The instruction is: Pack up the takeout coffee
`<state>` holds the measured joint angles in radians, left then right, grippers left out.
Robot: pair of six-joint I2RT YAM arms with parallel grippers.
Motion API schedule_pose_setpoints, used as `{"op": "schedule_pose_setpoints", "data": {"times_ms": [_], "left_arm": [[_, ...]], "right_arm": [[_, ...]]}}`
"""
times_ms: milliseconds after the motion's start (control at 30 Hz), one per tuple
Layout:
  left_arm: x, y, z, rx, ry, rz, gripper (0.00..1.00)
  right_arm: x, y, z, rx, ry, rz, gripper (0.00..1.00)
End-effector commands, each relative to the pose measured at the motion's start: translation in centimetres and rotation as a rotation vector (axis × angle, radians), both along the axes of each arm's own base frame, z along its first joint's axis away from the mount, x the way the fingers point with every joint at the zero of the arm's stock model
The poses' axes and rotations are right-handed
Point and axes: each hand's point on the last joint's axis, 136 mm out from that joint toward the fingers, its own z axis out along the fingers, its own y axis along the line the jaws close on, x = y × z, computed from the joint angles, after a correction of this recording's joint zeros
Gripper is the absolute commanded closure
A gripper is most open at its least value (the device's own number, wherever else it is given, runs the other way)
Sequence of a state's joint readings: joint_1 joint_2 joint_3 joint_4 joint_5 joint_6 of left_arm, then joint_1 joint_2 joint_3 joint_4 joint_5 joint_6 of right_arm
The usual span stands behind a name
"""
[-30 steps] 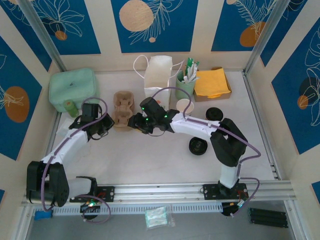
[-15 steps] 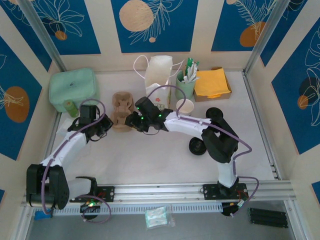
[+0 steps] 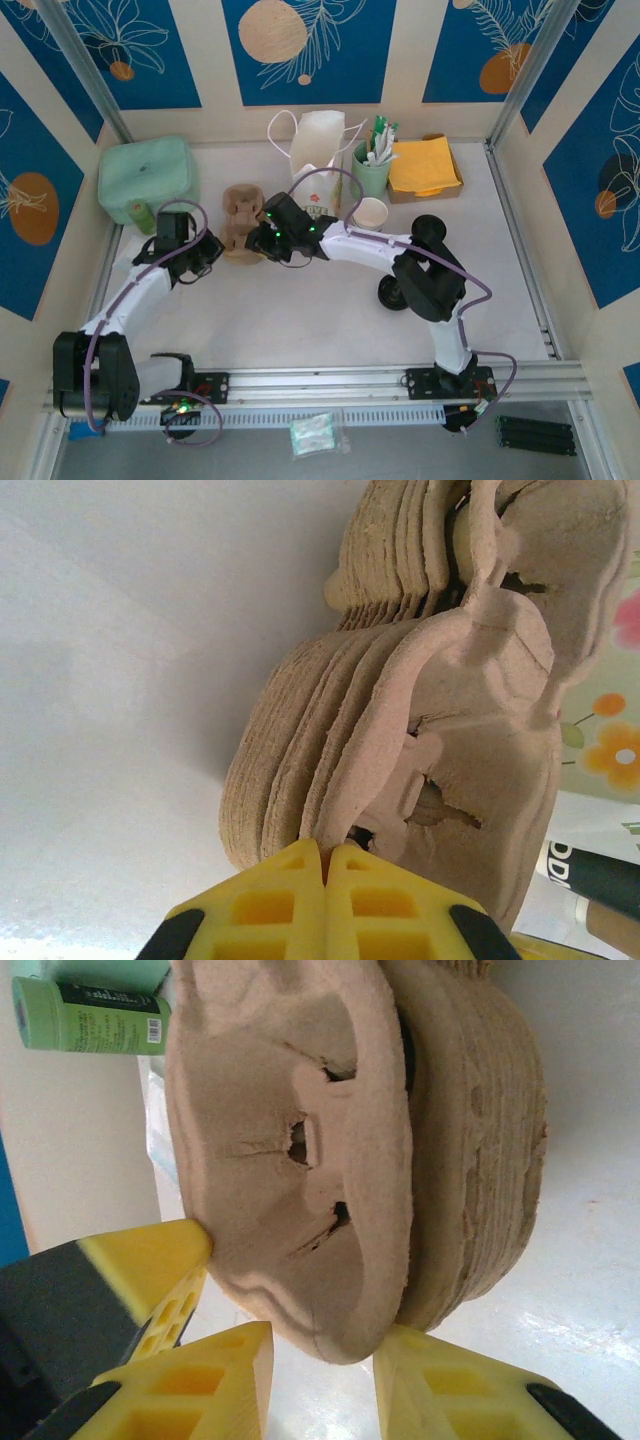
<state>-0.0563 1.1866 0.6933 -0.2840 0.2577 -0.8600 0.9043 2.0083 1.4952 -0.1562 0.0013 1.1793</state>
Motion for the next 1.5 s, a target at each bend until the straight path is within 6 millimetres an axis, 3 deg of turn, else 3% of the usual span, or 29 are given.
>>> {"op": "schedule_pose_setpoints", "data": {"times_ms": [0,167,467,600,767,900,1233,1467], "left_arm": [[-0.1,0.2,0.6,-0.023,-0.018,0.007,0.96],[-0.3,0.2,0.5,-0.032,-0.018,0.008,0.96],[-0.6,0.4,0.4,-0.035,-0.014,0.013,0.95],[-0.6,0.5,0.6,-0.035,-0.02,0.016,0.84],[-0.2,0.9,1.2,-0.031,-0.036,0.026,0.59],[0.4,1.2,2.4,-0.023,-0.066,0.027,0.46],[1.8,2.1,6.8,0.033,-0.158,0.009,0.32],[2.4,3.0,8.8,0.061,-0.199,0.007,0.28]], "right_arm": [[-0.3,0.3,-1.0,-0.029,0.029,-0.005,0.68],[-0.1,0.5,-1.3,-0.034,0.027,-0.01,0.72],[0.1,1.2,-1.3,-0.026,0.028,0.008,0.91],[-0.1,1.3,-0.8,-0.015,0.02,0.025,1.0],[-0.4,1.7,0.9,0.015,-0.011,0.066,1.0],[-0.5,1.6,2.3,0.029,-0.042,0.085,1.0],[-0.8,1.7,4.8,0.065,-0.092,0.126,1.0],[-1.3,1.6,6.4,0.091,-0.119,0.154,1.0]]}}
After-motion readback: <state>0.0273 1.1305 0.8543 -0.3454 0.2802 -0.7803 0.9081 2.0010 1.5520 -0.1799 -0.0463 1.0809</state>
